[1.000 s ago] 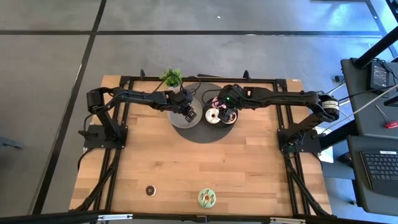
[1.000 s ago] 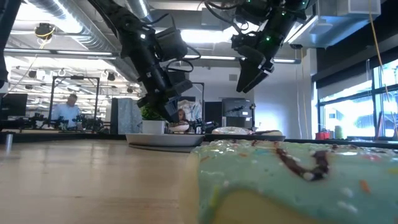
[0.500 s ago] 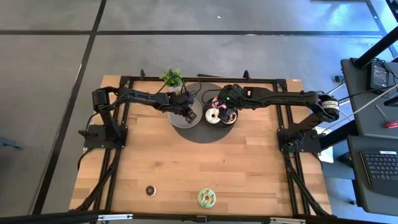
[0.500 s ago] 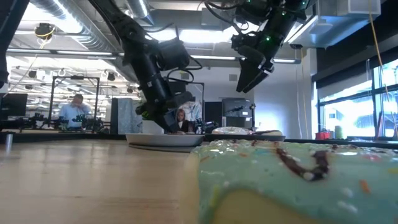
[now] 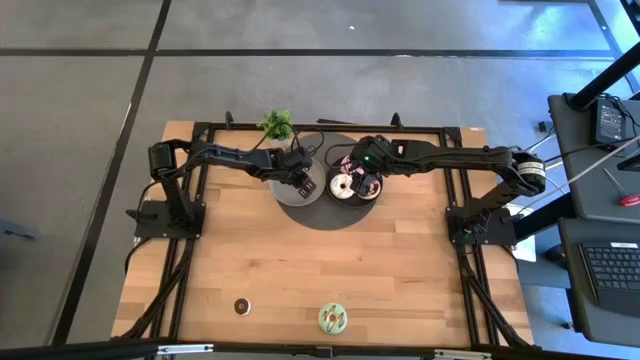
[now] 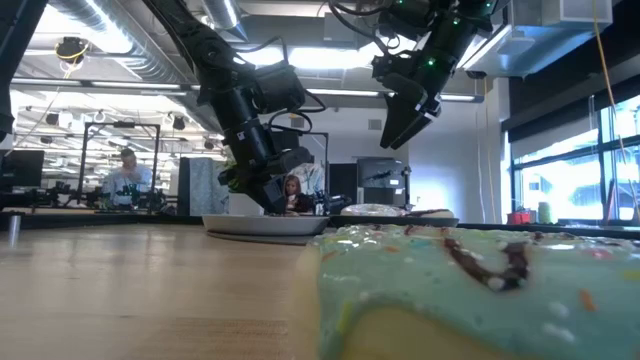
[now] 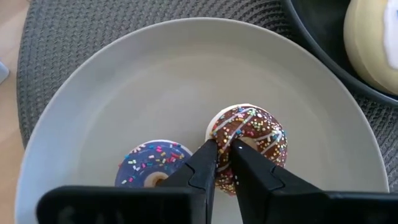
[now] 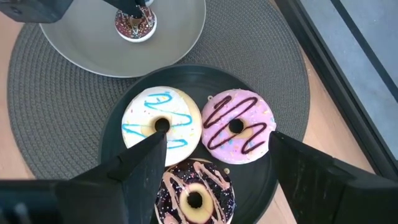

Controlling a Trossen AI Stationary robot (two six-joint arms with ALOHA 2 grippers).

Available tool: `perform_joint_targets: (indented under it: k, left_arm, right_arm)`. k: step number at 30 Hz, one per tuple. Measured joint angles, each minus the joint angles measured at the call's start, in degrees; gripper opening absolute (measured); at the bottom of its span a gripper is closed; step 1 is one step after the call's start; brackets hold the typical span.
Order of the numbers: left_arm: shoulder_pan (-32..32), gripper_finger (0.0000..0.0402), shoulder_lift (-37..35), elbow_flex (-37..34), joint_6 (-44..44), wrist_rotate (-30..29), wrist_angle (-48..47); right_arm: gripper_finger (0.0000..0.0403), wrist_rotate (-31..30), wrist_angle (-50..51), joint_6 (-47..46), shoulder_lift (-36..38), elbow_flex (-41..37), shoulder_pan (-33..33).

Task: Pick & Place donuts
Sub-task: Put the small brown donut on the white plate, then put the small black donut on the white plate

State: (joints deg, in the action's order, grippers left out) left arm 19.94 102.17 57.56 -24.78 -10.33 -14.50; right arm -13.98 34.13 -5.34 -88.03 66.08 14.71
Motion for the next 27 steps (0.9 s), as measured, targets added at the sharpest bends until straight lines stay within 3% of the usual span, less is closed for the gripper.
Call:
perform_joint_targets:
  k: [12, 20, 23, 27]
  left_arm:
    - [0.07, 0.0123, 0.00, 0.00, -1.41, -0.50, -0.20]
    - [0.07, 0.0139, -4.70, 3.21, -0.66, 0.81, -6.20]
    - [-0.92, 0.0138, -9.37, 4.39, 2.97, 6.69, -8.29]
    - [-4.63, 0.0135, -16.84, 4.46, 9.11, 19.04, -14.35]
  right_arm:
    - [0.0283, 0.00, 0.00, 0.04, 0.00, 0.00, -0.02]
    - [0.0283, 0.02, 0.04, 0.04, 0.00, 0.00, 0.00]
    - [0.0283, 0.02, 0.04, 0.07, 0.00, 0.00, 0.00]
    - [0.0283, 0.02, 0.06, 0.09, 0.00, 0.00, 0.00]
